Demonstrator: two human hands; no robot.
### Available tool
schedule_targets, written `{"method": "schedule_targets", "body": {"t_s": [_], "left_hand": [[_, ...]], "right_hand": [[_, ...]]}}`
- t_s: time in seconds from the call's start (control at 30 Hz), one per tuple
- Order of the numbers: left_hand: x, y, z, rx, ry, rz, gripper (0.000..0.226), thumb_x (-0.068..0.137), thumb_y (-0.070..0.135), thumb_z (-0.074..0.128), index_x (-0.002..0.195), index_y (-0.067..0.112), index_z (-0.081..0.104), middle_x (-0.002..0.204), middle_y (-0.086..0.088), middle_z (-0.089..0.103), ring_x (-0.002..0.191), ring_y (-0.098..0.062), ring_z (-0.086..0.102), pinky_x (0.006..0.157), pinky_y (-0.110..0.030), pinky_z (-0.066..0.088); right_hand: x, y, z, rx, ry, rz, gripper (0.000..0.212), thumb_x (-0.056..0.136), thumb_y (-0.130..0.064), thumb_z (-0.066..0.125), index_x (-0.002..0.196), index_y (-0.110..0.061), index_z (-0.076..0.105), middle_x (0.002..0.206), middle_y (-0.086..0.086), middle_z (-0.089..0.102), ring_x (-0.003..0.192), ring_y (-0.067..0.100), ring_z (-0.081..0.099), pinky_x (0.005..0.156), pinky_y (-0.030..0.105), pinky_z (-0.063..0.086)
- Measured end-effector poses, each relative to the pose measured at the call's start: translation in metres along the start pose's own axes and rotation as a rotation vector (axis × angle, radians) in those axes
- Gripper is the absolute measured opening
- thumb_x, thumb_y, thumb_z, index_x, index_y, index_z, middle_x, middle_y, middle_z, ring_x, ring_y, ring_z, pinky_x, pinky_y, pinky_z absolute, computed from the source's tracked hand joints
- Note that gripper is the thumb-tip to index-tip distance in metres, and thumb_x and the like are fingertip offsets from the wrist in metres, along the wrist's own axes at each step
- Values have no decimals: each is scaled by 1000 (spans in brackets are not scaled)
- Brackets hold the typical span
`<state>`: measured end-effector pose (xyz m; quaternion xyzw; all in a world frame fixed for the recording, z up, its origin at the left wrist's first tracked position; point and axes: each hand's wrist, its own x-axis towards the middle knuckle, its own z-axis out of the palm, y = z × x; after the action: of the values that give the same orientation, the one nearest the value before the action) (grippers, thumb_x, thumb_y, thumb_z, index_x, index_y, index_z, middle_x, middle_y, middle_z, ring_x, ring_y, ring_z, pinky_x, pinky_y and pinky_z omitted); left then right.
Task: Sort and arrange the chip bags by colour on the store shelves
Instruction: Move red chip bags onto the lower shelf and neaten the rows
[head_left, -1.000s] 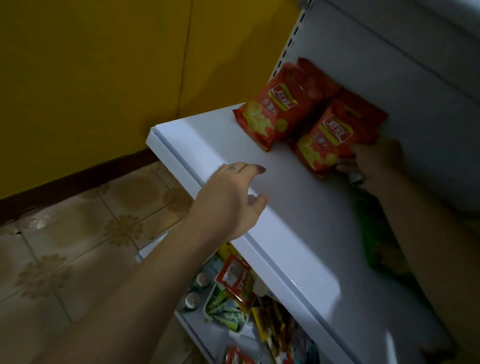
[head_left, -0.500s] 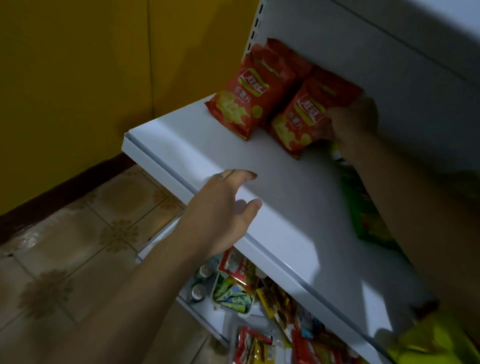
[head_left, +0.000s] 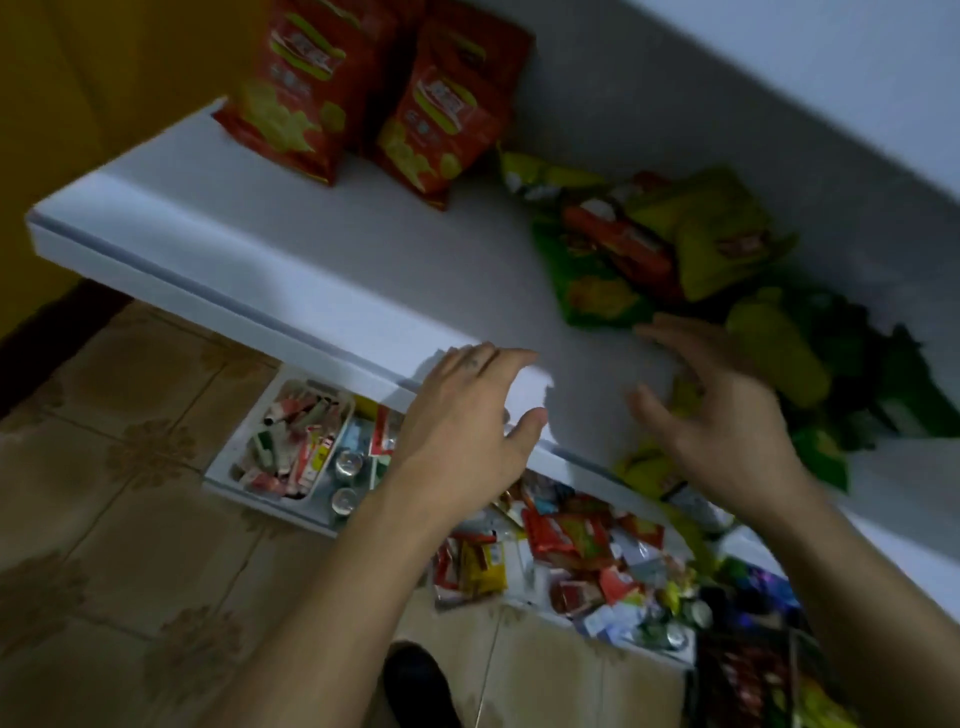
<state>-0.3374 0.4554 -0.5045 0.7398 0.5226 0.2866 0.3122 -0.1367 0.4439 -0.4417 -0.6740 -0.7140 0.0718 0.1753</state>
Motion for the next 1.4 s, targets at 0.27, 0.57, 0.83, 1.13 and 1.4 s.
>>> {"method": "schedule_targets", "body": {"t_s": [0.27, 0.57, 0.83, 1.13, 1.4], "left_hand": [[-31, 72, 59, -55, -57, 160, 48, 86, 42, 59, 131, 27, 52, 131, 6, 54, 123, -15, 41, 107, -38, 36], [-25, 116, 122, 351, -102, 70, 76, 80, 68, 53, 145, 36, 30, 155, -1, 27, 143, -28, 17, 113, -55, 19], [10, 97, 137, 473, 203, -76, 49, 79, 50, 63, 121, 26, 60, 136, -17, 48, 126, -43, 38, 93, -56, 38], [34, 109, 146, 524, 127, -103, 49, 88, 46, 60, 133, 30, 49, 133, -11, 47, 124, -37, 39, 94, -51, 34], [2, 128, 117, 180, 73, 20, 48, 95, 49, 44, 127, 17, 58, 131, -10, 56, 121, -31, 50, 95, -44, 45]], "right_hand": [[-100, 62, -46, 60, 186, 340, 34, 87, -21, 68, 117, -33, 57, 111, -13, 52, 84, -3, 51, 63, 13, 37], [-110, 144, -23, -175, -112, 249, 76, 72, -38, 80, 139, -20, 49, 139, 13, 49, 128, 36, 44, 100, 49, 42], [-95, 168, 4, -213, 88, 137, 48, 74, -31, 78, 119, -21, 64, 117, 18, 61, 103, 41, 54, 85, 45, 42], [-128, 169, -32, -102, 399, -26, 21, 89, -25, 60, 99, -16, 76, 109, 16, 64, 96, 35, 58, 79, 43, 45], [-148, 138, -96, 65, 435, -57, 18, 92, -18, 59, 94, -8, 73, 86, 3, 70, 81, 9, 56, 79, 19, 40]]}}
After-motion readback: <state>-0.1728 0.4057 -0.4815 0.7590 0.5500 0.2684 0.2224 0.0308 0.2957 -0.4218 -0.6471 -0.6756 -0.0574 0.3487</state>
